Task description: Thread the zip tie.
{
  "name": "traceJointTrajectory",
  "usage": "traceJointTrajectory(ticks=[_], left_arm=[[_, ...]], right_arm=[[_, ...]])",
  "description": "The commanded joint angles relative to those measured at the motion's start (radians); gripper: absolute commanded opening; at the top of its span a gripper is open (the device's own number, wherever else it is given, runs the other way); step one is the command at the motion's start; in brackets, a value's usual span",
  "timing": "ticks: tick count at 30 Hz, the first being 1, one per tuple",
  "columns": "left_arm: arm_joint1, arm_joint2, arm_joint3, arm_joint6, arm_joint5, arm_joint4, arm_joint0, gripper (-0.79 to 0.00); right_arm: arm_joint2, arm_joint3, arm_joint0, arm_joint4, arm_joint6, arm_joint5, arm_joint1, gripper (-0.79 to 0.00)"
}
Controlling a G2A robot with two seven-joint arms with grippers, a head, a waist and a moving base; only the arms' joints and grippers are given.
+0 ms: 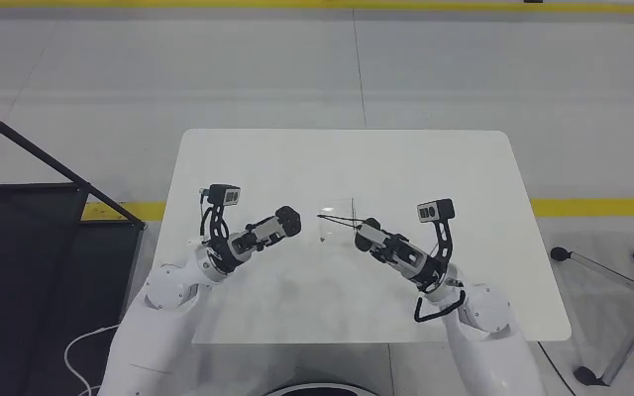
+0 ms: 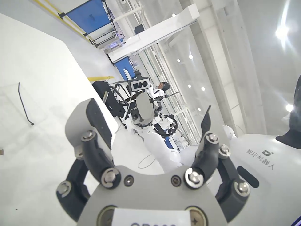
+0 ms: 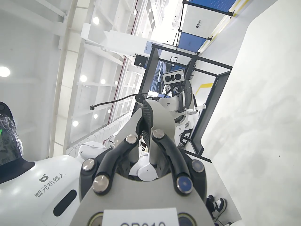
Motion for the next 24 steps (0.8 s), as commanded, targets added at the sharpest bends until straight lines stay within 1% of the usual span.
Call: traceJointTrajectory(ticks=[1,3,4,6,9,12,14,16,17,19,22,24], left_arm=[[-0.001,0.008,-0.012,0.013,0.008,-0.008,0.005,0.000],[-0.003,0.024,-0.014,0.006,0.016,-0.053,0.006,0.000],[-0.003,0.033,-0.009,-0.016,0.021,-0.090,0.000,0.000],[-0.003,0.044,0.019,-0.080,0.030,-0.184,-0.021,0.000],[-0.004,0.058,0.082,-0.196,0.062,-0.327,-0.065,0.000],[-0.006,0.073,0.145,-0.307,0.076,-0.410,-0.106,0.000],[-0.008,0.084,0.182,-0.363,0.076,-0.449,-0.128,-0.058],[-0.012,0.099,0.210,-0.396,0.074,-0.479,-0.145,-0.172],[-0.013,0.105,0.220,-0.403,0.079,-0.487,-0.153,-0.209],[-0.016,0.117,0.232,-0.409,0.084,-0.490,-0.166,-0.243],[-0.021,0.138,0.243,-0.417,0.092,-0.490,-0.181,-0.323],[-0.024,0.149,0.246,-0.412,0.088,-0.481,-0.188,-0.354]], right_arm=[[-0.012,0.000,-0.003,0.019,-0.009,0.012,-0.001,-0.785],[-0.023,0.018,0.006,0.074,0.004,0.023,-0.002,-0.785],[-0.019,0.033,0.013,0.092,-0.001,0.018,-0.002,-0.785],[-0.028,0.053,0.026,0.119,0.016,0.012,-0.002,-0.785],[-0.038,0.094,0.052,0.203,0.087,0.026,-0.001,-0.785],[-0.042,0.139,0.085,0.264,0.153,0.054,0.001,-0.785],[-0.050,0.164,0.100,0.292,0.184,0.067,0.001,-0.785],[-0.056,0.186,0.117,0.321,0.219,0.086,0.002,-0.785],[-0.059,0.197,0.125,0.330,0.235,0.093,0.002,-0.785],[-0.061,0.214,0.136,0.329,0.248,0.093,0.004,-0.785],[-0.071,0.228,0.146,0.327,0.257,0.100,0.005,-0.785],[-0.078,0.235,0.152,0.320,0.251,0.100,0.005,-0.785]])
